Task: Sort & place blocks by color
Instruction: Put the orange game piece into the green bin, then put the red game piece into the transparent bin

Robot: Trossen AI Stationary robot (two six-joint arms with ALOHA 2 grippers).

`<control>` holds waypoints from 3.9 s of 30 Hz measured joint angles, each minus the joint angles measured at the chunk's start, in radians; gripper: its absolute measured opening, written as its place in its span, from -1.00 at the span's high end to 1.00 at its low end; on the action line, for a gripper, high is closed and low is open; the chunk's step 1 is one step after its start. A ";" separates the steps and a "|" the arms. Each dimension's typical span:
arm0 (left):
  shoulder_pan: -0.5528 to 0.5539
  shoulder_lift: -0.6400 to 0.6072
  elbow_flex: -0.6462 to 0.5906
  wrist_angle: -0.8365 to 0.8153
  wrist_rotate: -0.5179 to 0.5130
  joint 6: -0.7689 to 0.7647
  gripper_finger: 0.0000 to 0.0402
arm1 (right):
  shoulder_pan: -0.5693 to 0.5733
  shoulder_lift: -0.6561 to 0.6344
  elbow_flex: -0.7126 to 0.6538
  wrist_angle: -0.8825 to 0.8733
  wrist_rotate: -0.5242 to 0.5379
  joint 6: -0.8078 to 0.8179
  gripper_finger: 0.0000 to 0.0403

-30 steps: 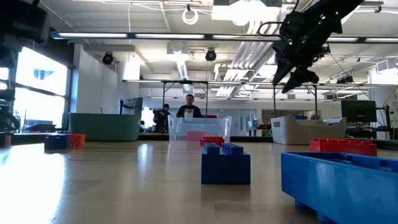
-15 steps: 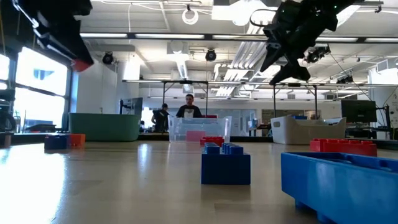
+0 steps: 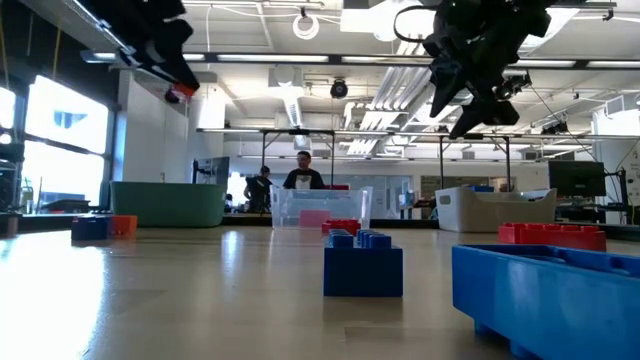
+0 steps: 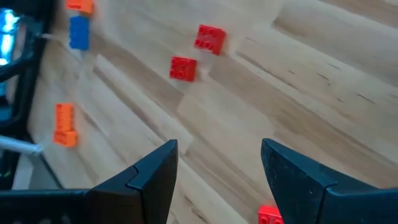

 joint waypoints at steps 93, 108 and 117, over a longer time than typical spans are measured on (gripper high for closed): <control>-0.019 0.537 0.245 0.072 0.561 -0.447 0.14 | 0.570 0.224 -0.344 0.074 0.215 0.224 -0.07; 0.076 0.537 0.245 0.079 0.531 -0.243 0.14 | 0.511 0.230 -0.213 0.050 0.156 0.211 0.45; 0.163 0.537 0.245 0.105 0.531 -0.104 0.14 | 0.377 0.230 -0.002 0.087 0.211 0.117 0.45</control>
